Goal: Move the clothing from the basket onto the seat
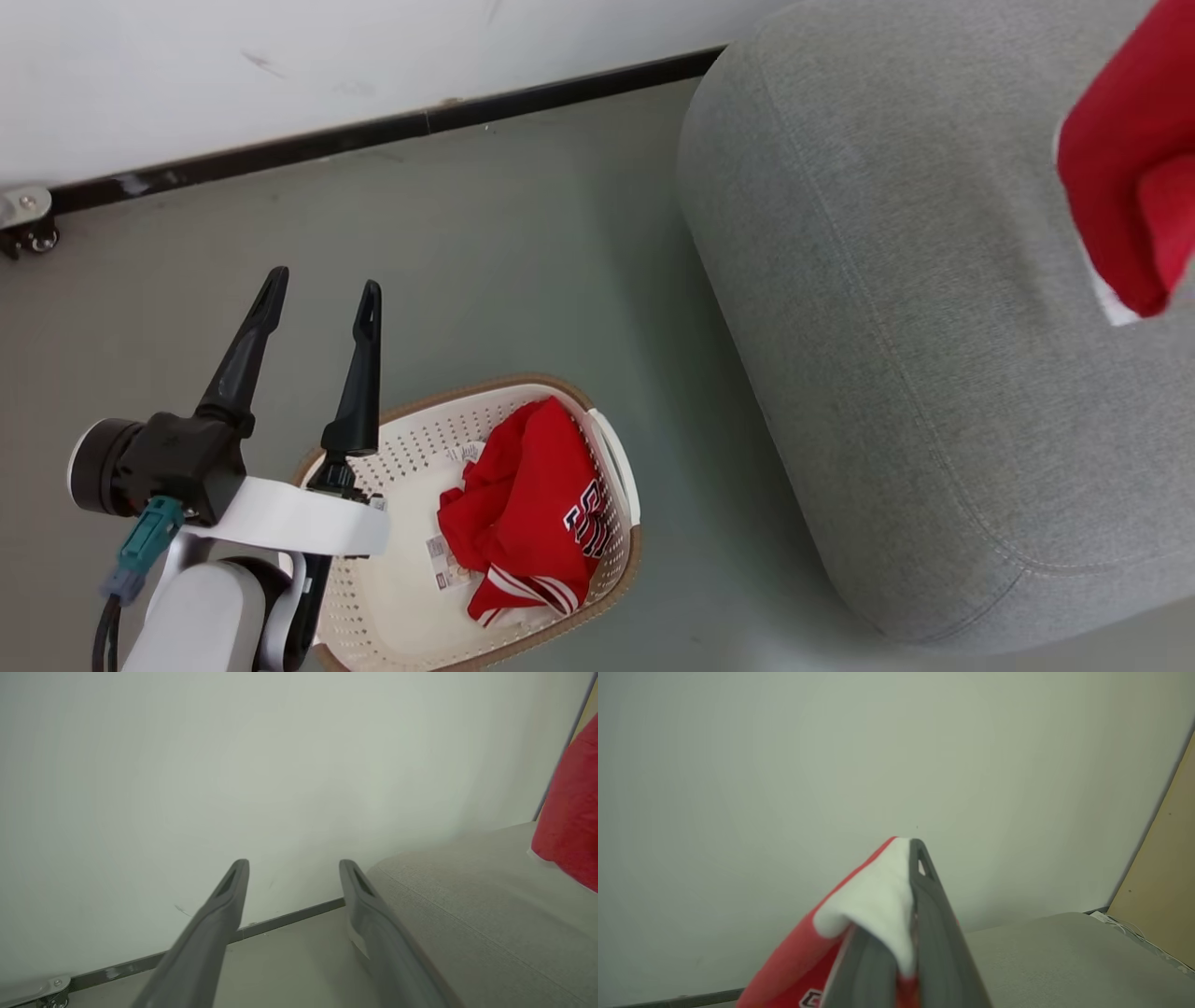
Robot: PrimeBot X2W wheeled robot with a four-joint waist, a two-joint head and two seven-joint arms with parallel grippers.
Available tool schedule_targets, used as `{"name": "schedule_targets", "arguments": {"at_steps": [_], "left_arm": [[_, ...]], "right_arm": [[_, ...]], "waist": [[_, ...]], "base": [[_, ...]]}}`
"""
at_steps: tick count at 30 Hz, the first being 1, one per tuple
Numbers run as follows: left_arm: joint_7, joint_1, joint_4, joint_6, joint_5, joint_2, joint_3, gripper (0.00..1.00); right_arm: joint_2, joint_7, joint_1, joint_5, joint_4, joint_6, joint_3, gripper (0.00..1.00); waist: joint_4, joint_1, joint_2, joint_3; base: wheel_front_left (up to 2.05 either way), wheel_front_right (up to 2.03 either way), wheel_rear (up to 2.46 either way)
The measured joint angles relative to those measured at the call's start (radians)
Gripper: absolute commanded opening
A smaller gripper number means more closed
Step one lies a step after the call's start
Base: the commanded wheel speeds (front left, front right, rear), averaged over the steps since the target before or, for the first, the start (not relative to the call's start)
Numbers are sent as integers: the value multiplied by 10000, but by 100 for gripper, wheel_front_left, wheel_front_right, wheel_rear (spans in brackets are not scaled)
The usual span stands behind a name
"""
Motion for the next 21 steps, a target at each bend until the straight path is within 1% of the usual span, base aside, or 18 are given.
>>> {"name": "schedule_targets", "arguments": {"at_steps": [4,8,12,18,20,21], "left_arm": [[98,-22,-221,-6,42,134,-61,100],[219,-260,-366,-8,98,151,-107,100],[313,-485,-531,-10,221,153,-167,100],[441,-672,-617,-10,268,173,-215,100],[447,-687,-629,-10,307,194,-219,100],[470,-748,-639,-10,309,201,-219,100]], "right_arm": [[6,-293,-105,-2,201,2,10,0],[46,-550,-169,-59,418,2,23,0],[178,-805,-99,-59,966,2,52,0],[303,-1183,539,-35,1624,2,2,0],[447,-1344,831,59,1887,2,-38,0],[642,-1505,1087,119,2017,2,-56,0]], "waist": [[113,0,0,309],[201,0,0,608],[262,0,0,891],[303,0,0,1215],[308,0,0,1336],[307,0,0,1448]], "base": [[0,0,0],[0,0,0],[0,0,0],[0,0,0],[0,0,0],[0,0,0]]}}
